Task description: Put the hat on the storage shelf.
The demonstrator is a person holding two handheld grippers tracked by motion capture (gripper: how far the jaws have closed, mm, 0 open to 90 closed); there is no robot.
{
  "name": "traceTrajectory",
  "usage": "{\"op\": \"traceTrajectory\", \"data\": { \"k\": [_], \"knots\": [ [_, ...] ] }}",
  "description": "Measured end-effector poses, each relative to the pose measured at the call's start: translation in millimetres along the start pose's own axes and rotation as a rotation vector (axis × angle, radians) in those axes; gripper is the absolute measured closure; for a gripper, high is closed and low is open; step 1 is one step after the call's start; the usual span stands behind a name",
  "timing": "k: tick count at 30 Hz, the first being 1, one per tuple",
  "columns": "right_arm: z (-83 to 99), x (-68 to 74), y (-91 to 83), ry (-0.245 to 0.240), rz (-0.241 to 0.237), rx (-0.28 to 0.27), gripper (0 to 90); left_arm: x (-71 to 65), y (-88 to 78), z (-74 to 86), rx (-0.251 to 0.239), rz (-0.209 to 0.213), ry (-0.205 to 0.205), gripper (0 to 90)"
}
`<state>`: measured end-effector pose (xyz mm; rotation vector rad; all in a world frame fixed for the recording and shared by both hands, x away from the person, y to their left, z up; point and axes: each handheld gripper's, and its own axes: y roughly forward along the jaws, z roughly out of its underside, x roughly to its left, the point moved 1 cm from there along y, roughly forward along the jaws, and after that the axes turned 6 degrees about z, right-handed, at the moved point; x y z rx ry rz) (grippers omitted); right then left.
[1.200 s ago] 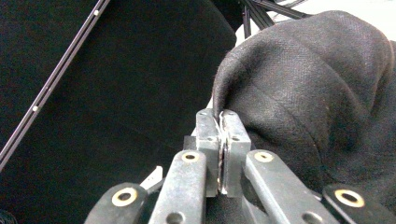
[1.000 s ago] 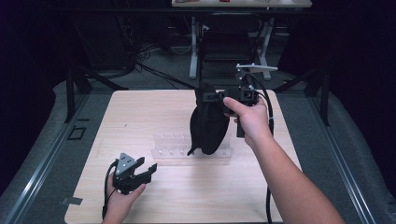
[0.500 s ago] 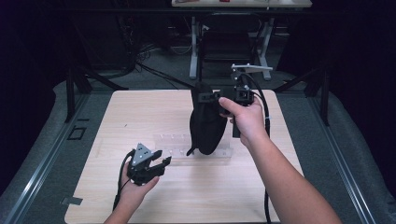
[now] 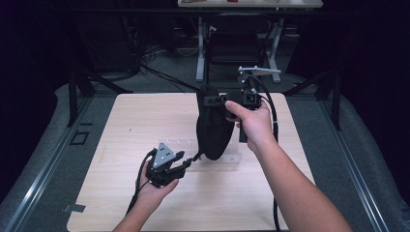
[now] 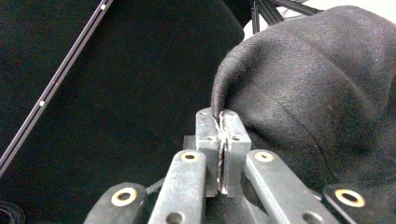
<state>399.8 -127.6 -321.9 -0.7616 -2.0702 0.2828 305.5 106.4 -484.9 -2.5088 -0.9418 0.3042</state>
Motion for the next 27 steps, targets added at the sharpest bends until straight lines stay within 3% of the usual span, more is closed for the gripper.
{"op": "traceTrajectory", "data": {
  "k": [15, 27],
  "knots": [
    [-0.3, -0.7, -0.1, -0.003, -0.002, 0.000, 88.3, -11.5, 4.7, -8.5, 0.005, 0.026, 0.030, 66.7],
    [0.6, 1.2, 3.3, -0.004, -0.008, 0.004, 88.2, -15.1, 16.4, -11.7, 0.038, -0.009, 0.062, 79.5]
  ]
}}
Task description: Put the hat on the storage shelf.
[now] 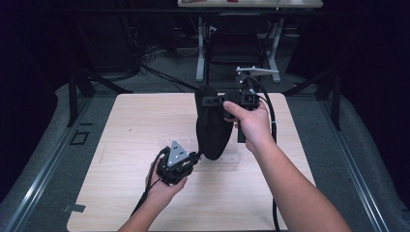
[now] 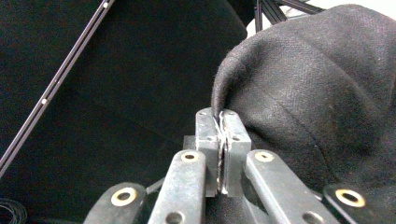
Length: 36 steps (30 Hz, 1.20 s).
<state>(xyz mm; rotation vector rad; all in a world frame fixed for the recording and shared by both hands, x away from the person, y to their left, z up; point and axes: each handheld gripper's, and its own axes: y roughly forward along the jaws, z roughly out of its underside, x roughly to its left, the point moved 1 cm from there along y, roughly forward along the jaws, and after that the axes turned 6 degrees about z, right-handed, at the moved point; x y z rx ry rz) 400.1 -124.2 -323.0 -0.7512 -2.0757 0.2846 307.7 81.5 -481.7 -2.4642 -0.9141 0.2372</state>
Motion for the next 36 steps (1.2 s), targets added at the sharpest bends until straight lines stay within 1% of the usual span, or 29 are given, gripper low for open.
{"op": "traceTrajectory", "data": {
  "k": [3, 8, 18, 24, 28, 30, 32, 36],
  "knots": [
    [-0.2, -0.8, -1.2, 0.001, 0.000, -0.003, 88.2, -1.7, 0.5, 0.5, 0.000, -0.013, 0.024, 81.0],
    [0.8, -1.3, -1.8, 0.002, -0.001, 0.000, 88.1, -2.7, 0.6, 1.0, 0.011, -0.023, 0.058, 82.4],
    [1.2, -1.5, -1.7, 0.003, -0.004, 0.002, 87.7, -3.1, 0.5, 2.2, 0.013, -0.030, 0.078, 83.6],
    [2.1, -2.3, -2.3, 0.011, -0.015, 0.003, 85.9, -2.3, 0.1, 3.5, 0.014, -0.033, 0.080, 83.7],
    [1.6, -1.0, -4.8, 0.020, -0.041, -0.008, 84.0, -2.0, -0.3, 3.9, 0.019, -0.035, 0.085, 83.9],
    [1.1, 0.1, -7.7, 0.020, -0.058, -0.022, 84.0, -1.6, -0.5, 4.5, 0.020, -0.038, 0.080, 84.1],
    [0.2, 0.4, -12.2, 0.013, -0.053, -0.035, 83.5, 0.1, -1.7, 5.2, 0.023, -0.045, 0.074, 84.6],
    [-1.2, -1.8, -19.8, 0.011, -0.047, -0.051, 83.7, 6.1, -5.2, 9.5, 0.022, -0.053, 0.045, 85.2]
  ]
}}
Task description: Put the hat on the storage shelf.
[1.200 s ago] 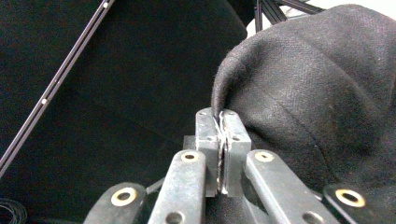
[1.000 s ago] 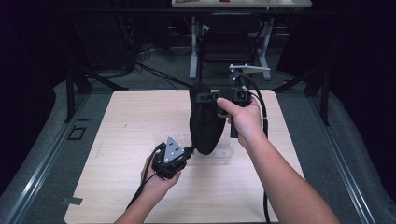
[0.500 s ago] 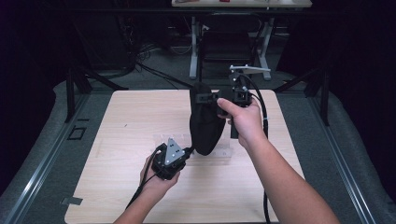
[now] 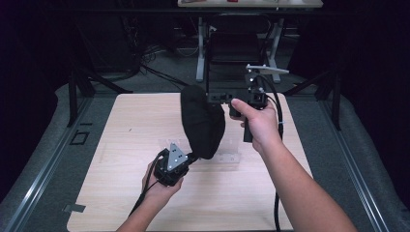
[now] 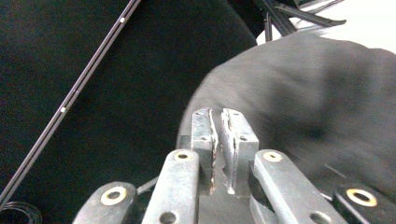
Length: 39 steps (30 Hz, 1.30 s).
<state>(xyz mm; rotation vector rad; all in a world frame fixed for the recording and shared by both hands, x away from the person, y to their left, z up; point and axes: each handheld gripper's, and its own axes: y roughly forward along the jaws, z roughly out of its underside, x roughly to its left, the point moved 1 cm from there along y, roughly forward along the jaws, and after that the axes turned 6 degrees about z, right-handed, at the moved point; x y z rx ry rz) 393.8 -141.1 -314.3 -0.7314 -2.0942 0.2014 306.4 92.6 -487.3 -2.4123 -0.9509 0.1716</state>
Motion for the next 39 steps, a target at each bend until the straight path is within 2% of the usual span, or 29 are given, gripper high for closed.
{"op": "traceTrajectory", "data": {
  "k": [10, 15, 19, 20, 21, 22, 23, 24, 30, 32, 36, 39],
  "knots": [
    [2.1, -8.4, -15.7, -0.017, 0.042, -0.007, 82.8, 9.0, 0.7, 13.8, 0.018, -0.004, -0.031, 85.0],
    [5.0, -10.7, -21.6, -0.020, 0.043, -0.010, 82.2, 11.2, 5.4, 25.1, 0.038, -0.008, -0.051, 84.5],
    [8.3, -14.3, -25.5, -0.027, 0.058, -0.006, 80.6, 11.4, 5.8, 33.3, 0.025, -0.009, -0.072, 84.3],
    [8.8, -15.4, -26.8, -0.027, 0.060, -0.009, 79.9, 11.3, 5.9, 35.1, 0.026, -0.007, -0.070, 84.3],
    [9.1, -16.6, -28.0, -0.028, 0.065, -0.009, 79.7, 11.2, 5.1, 36.5, 0.033, -0.026, -0.062, 84.2],
    [9.4, -17.3, -28.8, -0.026, 0.069, -0.017, 79.4, 13.2, 5.7, 37.8, 0.038, 0.002, -0.033, 84.2],
    [9.7, -18.7, -30.5, -0.026, 0.071, -0.016, 79.0, 14.1, 5.6, 38.6, 0.044, 0.014, -0.022, 84.2],
    [10.0, -19.3, -31.2, -0.024, 0.073, -0.020, 78.5, 12.4, 5.6, 40.6, 0.031, -0.008, -0.056, 84.1],
    [13.1, -21.9, -36.9, -0.029, 0.082, -0.029, 74.8, 15.5, 4.2, 49.9, 0.006, 0.002, -0.108, 83.5],
    [13.9, -22.5, -38.3, -0.028, 0.083, -0.030, 73.6, 15.9, 3.9, 52.0, 0.001, 0.004, -0.120, 83.4],
    [15.7, -24.9, -43.0, -0.030, 0.092, -0.042, 70.6, 14.4, 4.1, 53.4, -0.002, 0.003, -0.117, 83.1],
    [16.8, -26.6, -46.2, -0.039, 0.117, -0.050, 68.2, 14.9, 3.7, 54.1, 0.007, 0.001, -0.122, 82.2]
  ]
}}
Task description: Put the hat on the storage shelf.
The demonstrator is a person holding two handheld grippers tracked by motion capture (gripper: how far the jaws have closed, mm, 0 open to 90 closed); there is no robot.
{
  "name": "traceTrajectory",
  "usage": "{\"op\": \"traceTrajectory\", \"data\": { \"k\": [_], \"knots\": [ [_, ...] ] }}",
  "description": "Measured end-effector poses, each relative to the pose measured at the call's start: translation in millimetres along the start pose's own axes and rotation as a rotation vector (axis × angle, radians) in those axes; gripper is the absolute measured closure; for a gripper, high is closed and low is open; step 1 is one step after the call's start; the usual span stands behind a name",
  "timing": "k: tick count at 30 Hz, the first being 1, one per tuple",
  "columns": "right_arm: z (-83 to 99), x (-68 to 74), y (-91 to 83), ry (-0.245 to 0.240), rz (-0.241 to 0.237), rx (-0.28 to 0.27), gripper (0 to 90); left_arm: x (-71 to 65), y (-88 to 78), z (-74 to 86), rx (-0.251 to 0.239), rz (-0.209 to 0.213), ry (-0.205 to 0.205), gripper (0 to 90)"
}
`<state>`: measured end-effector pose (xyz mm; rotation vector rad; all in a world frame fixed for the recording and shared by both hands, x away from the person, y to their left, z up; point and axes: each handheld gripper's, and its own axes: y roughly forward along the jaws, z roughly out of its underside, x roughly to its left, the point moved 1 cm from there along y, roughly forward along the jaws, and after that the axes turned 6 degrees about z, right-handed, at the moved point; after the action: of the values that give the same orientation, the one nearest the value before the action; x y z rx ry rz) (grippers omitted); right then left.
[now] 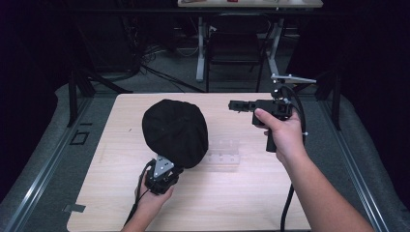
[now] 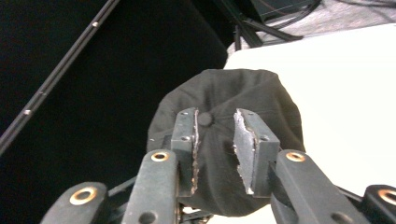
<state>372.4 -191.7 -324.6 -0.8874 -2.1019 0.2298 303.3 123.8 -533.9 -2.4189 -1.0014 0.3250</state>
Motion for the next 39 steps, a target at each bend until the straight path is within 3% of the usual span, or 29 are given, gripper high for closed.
{"op": "traceTrajectory", "data": {
  "k": [8, 10, 21, 27, 34, 39],
  "knots": [
    [2.7, -11.8, -8.3, 0.009, 0.035, -0.022, 65.4, 1.8, -5.0, 1.9, -0.008, 0.002, -0.019, 74.2],
    [3.5, -12.8, -10.2, -0.001, 0.052, -0.022, 65.0, 1.4, -6.5, 2.5, -0.014, 0.009, -0.049, 70.7],
    [13.2, -15.9, -21.2, -0.057, 0.127, -0.031, 62.1, 11.3, -21.9, 6.3, -0.019, 0.014, -0.091, 51.1],
    [21.1, -19.5, -26.8, -0.102, 0.185, -0.030, 59.6, 17.9, -34.4, 11.1, -0.024, 0.009, -0.104, 46.9],
    [34.6, -25.7, -33.2, -0.151, 0.237, -0.041, 54.3, 29.1, -52.1, 20.2, -0.044, 0.004, -0.150, 44.5],
    [45.9, -30.7, -35.9, -0.186, 0.273, -0.046, 51.6, 33.6, -62.1, 28.3, -0.036, -0.001, -0.149, 43.1]
  ]
}}
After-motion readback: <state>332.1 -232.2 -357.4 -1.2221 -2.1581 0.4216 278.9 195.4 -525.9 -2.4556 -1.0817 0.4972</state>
